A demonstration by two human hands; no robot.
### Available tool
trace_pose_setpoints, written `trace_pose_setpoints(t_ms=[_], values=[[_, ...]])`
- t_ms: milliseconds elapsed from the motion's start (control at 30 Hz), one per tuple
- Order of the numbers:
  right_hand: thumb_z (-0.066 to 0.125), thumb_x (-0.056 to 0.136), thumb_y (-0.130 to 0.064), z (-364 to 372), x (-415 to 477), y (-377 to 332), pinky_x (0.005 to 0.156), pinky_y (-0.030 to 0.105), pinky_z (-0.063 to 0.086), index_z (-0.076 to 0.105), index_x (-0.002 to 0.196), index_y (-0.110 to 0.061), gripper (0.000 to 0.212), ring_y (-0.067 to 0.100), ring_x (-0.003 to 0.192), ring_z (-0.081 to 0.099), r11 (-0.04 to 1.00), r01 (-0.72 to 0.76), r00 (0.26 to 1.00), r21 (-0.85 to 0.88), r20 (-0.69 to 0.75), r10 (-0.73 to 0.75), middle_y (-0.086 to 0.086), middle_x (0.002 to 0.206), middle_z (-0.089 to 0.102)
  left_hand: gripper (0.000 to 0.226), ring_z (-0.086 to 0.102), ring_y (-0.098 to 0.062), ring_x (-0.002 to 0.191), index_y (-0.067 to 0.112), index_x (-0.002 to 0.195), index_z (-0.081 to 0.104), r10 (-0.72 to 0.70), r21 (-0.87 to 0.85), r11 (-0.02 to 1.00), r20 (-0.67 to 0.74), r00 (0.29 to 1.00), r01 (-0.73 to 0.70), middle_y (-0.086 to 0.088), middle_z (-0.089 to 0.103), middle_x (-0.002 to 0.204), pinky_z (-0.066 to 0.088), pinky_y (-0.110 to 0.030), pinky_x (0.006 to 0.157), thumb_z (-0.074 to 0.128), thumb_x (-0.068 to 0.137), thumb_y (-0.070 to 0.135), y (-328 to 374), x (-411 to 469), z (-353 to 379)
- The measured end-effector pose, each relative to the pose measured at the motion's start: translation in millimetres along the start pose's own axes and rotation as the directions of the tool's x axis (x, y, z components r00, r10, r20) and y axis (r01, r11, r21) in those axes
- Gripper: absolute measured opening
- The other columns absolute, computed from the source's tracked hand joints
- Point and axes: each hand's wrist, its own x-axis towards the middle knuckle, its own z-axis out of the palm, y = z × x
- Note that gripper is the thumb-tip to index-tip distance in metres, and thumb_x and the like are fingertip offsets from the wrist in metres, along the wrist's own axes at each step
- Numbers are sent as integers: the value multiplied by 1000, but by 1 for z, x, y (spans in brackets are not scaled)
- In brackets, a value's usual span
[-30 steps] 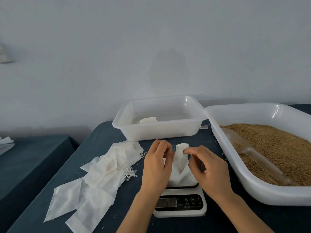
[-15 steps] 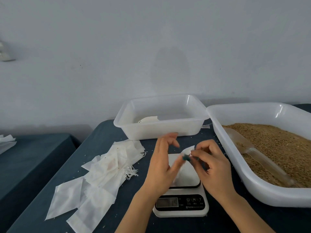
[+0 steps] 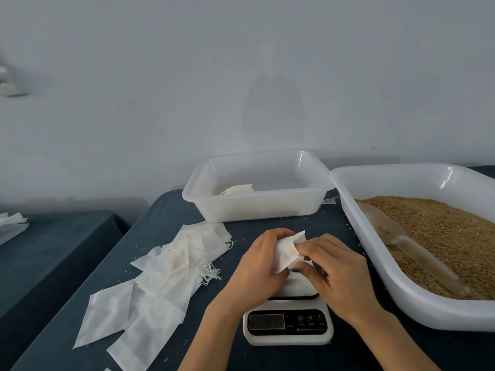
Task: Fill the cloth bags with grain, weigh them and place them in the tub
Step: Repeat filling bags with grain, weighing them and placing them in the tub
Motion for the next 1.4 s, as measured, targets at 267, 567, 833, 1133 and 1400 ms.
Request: trace_pose_setpoints(t_ms=[267, 567, 833, 1133, 1400], values=[[84, 74, -15, -3, 0, -1, 51, 25, 47, 72, 88, -23, 20, 14, 72, 53, 988, 67, 996, -136, 73, -58, -6, 75, 55, 43, 49, -5, 116, 21, 126, 59, 101, 71, 992, 42, 994, -104, 12, 60, 123, 36, -16, 97, 61, 88, 2, -1, 1, -5], [83, 70, -14, -5, 2, -5, 49, 22, 43, 74, 85, -26, 21, 13, 69, 51, 977, 135, 987, -166, 113, -117, -4, 72, 53, 25, 48, 3, 89, 24, 97, 60, -12, 15, 1000, 25, 1000, 12, 20, 57, 90, 35, -11, 72, 77, 81, 32, 1, 2, -8], [46, 100, -49, -10, 2, -16, 59, 25, 46, 76, 95, -22, 41, 11, 78, 54, 999, 17, 1000, 29, -24, -16, -4, 87, 60, 26, 49, -3, 81, 31, 87, 50, -81, -5, 997, -1, 997, 81, 12, 55, 83, 35, -22, 65, 74, 80, 25, -5, 3, -8], [49, 93, -21, -75, 57, 3, 70, 25, 44, 60, 109, -29, 21, 10, 95, 51, 896, -257, 945, -362, 98, 311, -11, 103, 62, 31, 54, -10, 82, 36, 87, 47, -158, 41, 986, -74, 985, 161, 10, 57, 89, 47, -30, 71, 77, 78, 29, -11, 5, -6], [53, 97, -38, -108, 55, 95, 77, 27, 51, 46, 73, -17, 33, 13, 73, 56, 459, -113, 249, -881, 423, 871, -2, 83, 57, 31, 53, -5, 81, 35, 89, 48, -166, 83, 981, -97, 981, 174, 13, 55, 86, 46, -27, 69, 77, 78, 34, -19, 6, -2]])
